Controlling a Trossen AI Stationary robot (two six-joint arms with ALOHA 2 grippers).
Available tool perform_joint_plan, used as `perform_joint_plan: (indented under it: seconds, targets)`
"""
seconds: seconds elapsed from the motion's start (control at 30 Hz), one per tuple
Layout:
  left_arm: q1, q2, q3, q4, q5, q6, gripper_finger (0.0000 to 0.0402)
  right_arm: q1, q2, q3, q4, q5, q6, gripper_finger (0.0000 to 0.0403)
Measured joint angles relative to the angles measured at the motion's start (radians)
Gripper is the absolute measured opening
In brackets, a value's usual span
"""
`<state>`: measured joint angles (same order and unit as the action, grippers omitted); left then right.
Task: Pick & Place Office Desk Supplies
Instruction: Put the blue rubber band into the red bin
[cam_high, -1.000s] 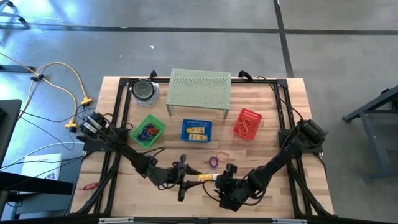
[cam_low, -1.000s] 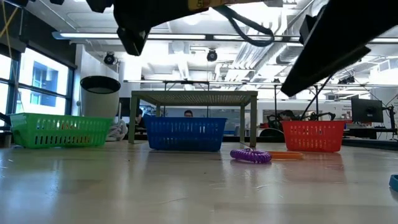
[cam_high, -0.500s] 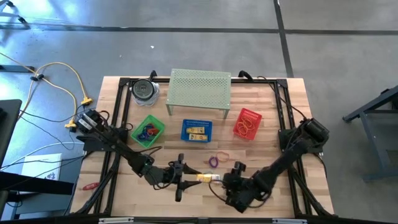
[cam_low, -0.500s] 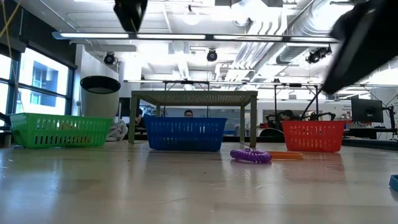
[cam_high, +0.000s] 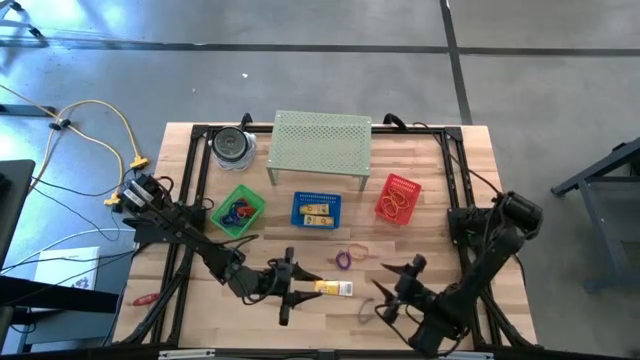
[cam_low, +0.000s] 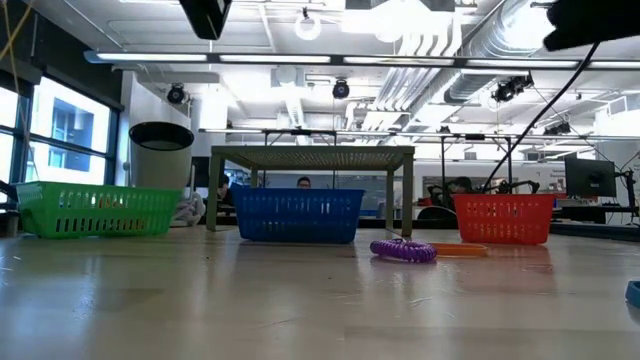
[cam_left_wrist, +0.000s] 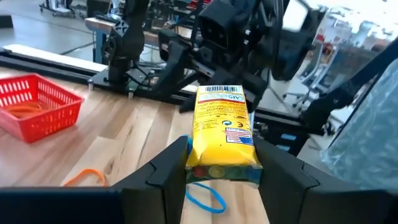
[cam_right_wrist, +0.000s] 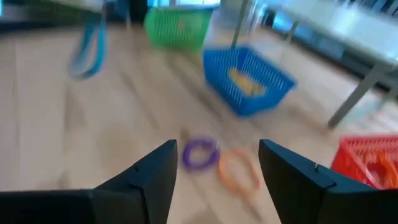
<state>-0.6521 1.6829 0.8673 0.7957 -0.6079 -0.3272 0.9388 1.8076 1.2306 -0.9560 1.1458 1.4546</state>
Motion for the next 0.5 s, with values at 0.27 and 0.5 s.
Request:
perform_joint_plan:
  seconds: [0.27, 0.5]
  targets:
    - [0.011, 0.000, 0.000, 0.024, 0.000, -0.070, 0.0155, -0.003, 0.006, -0.095, 0.319, 0.236, -0.139, 0.0215]
    - [0.023, 0.001, 0.000, 0.030, 0.000, -0.092, 0.0155, -0.105, 0.006, -0.094, 0.569, 0.125, -0.361, 0.0215]
